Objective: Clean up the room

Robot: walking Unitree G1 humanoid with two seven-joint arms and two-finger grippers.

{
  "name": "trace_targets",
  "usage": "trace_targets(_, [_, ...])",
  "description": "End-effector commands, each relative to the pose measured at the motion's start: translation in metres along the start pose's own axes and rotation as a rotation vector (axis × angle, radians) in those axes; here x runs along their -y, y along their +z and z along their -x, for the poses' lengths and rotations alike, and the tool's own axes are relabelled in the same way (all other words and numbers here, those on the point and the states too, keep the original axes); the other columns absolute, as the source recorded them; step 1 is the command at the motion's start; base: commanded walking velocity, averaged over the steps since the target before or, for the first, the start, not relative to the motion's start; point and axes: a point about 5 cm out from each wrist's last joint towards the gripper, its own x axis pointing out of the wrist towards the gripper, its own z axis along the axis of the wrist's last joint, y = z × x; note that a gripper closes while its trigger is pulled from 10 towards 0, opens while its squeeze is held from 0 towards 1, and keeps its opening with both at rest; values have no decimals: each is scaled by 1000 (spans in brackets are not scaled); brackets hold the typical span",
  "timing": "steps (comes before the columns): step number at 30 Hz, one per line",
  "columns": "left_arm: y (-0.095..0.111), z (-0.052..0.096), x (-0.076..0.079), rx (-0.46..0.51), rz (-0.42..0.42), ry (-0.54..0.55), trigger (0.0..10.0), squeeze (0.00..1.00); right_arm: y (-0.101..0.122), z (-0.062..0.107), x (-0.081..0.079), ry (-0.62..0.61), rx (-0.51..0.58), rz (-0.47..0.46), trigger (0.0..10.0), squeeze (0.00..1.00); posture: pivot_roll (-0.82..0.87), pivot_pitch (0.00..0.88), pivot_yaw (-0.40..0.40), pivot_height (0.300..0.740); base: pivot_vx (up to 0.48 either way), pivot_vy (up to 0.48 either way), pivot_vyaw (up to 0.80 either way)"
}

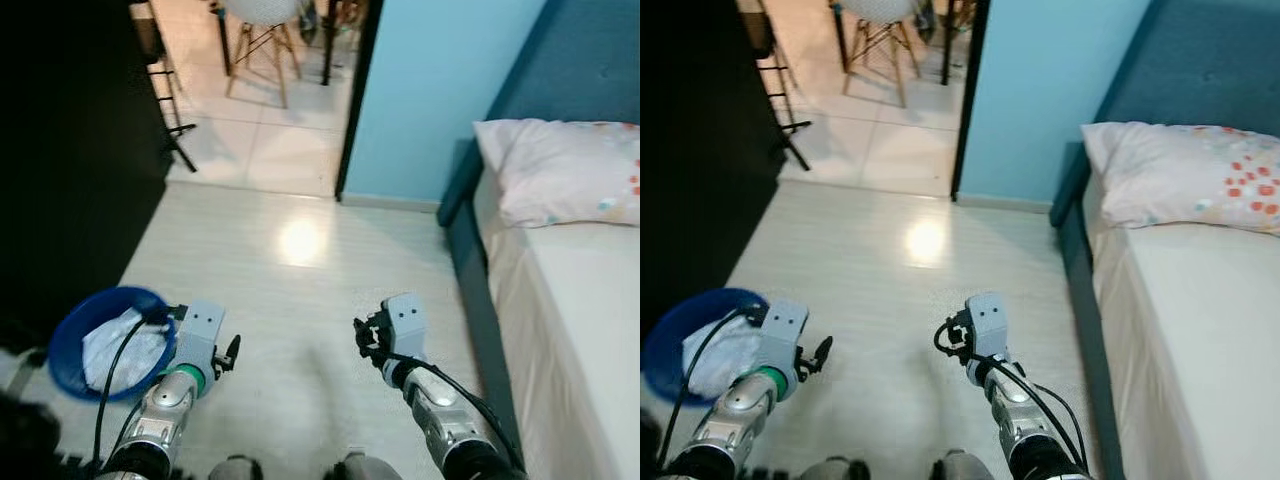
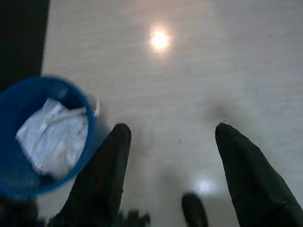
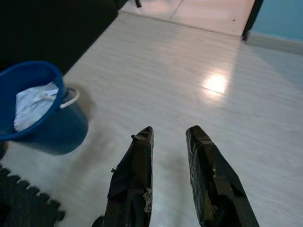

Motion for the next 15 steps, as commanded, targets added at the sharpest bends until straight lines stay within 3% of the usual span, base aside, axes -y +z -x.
trace_targets(1, [-4,1,6,-17,8,-19,10000,0,-10,6,4,-27,-38,-3,10000,0,-30,31,16,730,-382,0,0])
trace_targets(15, [-4,0,7,-19,8,-25,10000,0,-15,8,14,-101,-89,31,10000,0,-31,31,16,730,-384,0,0])
